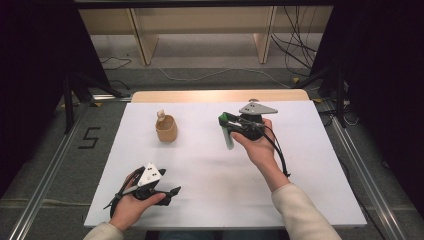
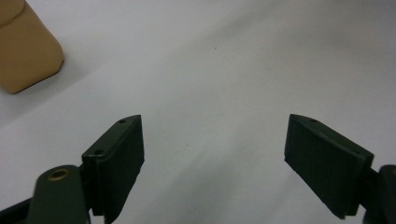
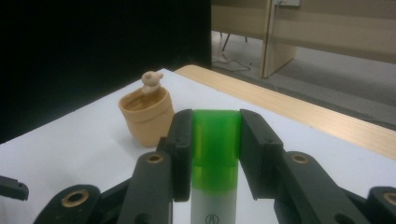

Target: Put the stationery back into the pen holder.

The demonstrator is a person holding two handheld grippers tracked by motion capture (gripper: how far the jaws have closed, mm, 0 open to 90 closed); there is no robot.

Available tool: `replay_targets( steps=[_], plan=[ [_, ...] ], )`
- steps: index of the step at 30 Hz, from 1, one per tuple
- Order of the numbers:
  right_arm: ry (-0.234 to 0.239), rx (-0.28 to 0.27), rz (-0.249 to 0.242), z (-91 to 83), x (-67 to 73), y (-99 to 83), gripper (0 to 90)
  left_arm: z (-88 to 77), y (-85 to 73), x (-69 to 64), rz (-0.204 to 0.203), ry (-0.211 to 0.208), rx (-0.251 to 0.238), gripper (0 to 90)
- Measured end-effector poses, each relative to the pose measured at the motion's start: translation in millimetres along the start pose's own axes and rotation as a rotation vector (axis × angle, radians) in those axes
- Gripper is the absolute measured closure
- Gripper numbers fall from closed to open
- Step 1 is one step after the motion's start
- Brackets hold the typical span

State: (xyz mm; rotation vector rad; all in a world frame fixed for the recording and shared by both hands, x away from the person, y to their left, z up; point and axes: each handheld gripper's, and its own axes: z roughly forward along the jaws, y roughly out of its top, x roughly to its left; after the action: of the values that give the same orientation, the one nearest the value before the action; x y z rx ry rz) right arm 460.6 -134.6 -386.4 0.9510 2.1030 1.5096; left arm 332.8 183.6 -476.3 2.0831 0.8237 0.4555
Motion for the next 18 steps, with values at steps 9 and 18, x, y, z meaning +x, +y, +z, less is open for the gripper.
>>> replay_targets(
  steps=[9, 18],
  plan=[
    [0.033, -0.008, 0.004, 22.6, 8.8, 4.3, 67.2, 0.1, 0.1, 0.3, 0.002, 0.000, -0.001, 20.0],
    [0.052, -0.021, 0.004, 42.6, 19.1, 10.9, 67.2, 0.0, 0.2, 0.2, 0.002, -0.003, -0.001, 20.0]
  ],
)
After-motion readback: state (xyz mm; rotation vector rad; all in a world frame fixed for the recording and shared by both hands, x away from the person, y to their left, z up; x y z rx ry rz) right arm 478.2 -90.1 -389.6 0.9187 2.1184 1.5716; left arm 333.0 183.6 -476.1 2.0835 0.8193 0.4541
